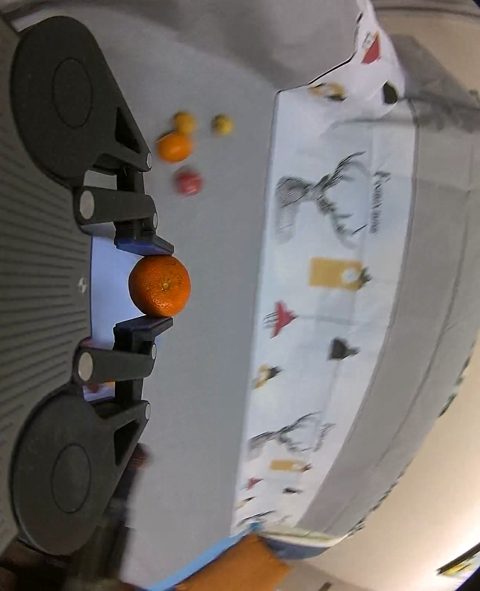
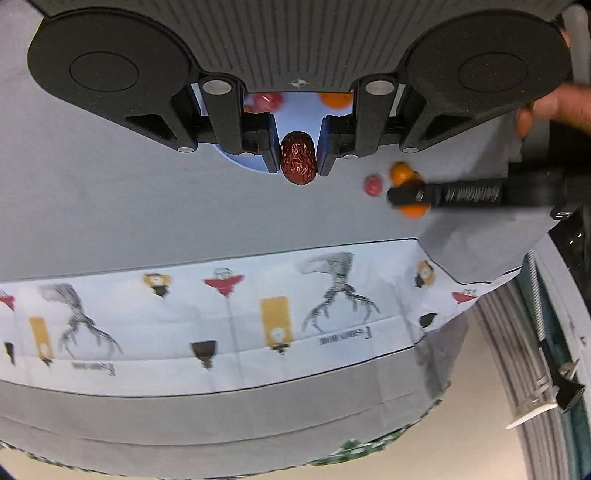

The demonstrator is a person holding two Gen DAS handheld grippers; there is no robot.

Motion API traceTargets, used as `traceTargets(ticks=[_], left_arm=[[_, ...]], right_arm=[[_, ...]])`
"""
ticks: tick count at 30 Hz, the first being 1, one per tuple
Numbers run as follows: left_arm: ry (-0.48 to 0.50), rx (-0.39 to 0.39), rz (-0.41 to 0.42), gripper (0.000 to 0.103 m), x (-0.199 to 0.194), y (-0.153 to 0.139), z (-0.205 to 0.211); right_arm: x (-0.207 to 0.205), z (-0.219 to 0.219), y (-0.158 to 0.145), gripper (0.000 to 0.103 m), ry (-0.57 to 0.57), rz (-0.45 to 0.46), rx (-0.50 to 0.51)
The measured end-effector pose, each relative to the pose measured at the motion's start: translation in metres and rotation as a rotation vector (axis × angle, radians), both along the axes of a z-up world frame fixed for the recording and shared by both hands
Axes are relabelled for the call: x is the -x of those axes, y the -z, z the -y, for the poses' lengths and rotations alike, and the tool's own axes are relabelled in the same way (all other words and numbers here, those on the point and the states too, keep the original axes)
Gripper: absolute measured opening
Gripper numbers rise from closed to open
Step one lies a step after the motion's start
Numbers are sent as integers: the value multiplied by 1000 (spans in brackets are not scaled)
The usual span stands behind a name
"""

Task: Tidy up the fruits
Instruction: 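Carry the mandarin and date over the blue plate with both tools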

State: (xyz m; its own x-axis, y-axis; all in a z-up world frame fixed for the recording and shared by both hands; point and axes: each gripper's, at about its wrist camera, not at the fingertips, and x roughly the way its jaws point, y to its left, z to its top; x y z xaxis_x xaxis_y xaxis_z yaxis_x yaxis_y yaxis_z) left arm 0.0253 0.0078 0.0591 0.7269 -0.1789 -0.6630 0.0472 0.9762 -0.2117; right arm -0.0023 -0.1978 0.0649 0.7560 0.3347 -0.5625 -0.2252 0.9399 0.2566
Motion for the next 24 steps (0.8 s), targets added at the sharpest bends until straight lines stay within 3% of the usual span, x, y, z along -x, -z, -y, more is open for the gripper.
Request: traceTargets(ticks=[2,8,15,24], left_arm=[[28,4,-53,38,1,12,7],[23,-5,-101,38,-19,30,7],[35,-59,-115,38,-33,38,12],[63,-98,-110,38,-37,44,24]], right_arm=[[-1,7,2,23,6,6,-5],[-23,11,28,22,12,-85,23],[-28,-16,53,23,-62,-224,94],[-27,-24,57,23,-94,-231,128]])
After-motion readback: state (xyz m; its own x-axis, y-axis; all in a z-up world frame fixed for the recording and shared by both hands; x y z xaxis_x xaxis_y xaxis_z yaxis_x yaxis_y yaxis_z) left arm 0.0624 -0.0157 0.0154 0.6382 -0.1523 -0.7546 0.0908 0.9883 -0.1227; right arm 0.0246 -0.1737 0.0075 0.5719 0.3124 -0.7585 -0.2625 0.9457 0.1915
